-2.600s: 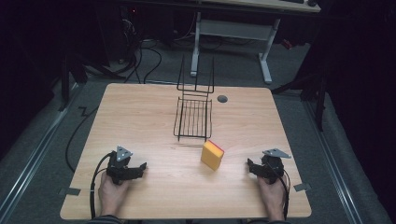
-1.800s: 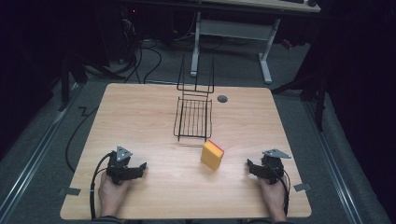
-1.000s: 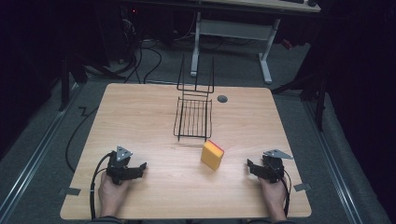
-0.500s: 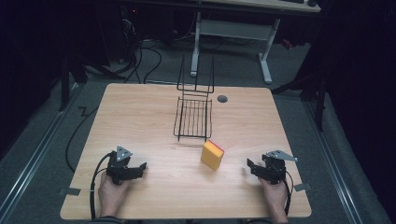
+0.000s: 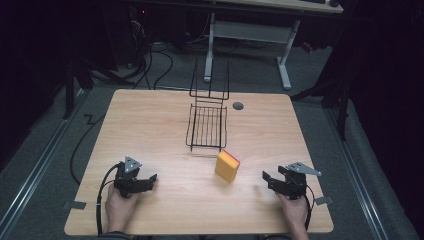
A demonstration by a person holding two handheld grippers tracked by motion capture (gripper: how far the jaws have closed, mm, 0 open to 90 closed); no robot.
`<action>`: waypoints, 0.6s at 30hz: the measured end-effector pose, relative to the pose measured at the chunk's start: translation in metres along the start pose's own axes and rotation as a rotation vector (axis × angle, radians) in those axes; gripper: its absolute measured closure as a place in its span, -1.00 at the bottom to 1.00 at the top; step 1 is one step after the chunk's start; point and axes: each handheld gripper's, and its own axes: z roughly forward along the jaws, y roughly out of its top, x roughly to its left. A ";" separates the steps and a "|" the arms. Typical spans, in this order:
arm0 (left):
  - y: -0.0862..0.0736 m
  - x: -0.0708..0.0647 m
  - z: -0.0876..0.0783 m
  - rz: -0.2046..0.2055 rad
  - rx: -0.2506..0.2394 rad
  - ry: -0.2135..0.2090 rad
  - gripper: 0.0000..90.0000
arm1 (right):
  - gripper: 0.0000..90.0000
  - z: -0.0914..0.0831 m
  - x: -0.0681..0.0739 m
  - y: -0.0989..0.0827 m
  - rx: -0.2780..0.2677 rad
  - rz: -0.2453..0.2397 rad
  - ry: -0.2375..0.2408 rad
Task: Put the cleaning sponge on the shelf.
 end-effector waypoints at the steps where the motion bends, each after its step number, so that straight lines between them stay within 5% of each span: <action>1: 0.000 0.000 0.000 0.000 0.000 0.000 -0.61 | -0.39 -0.001 0.002 0.000 -0.001 -0.003 0.006; 6: 0.000 0.000 0.000 0.000 0.000 0.000 -0.61 | -0.43 -0.005 0.008 0.000 -0.014 -0.054 0.046; 18: 0.000 0.000 0.000 0.000 0.000 0.000 -0.61 | -0.44 -0.005 0.020 -0.003 -0.006 -0.071 0.105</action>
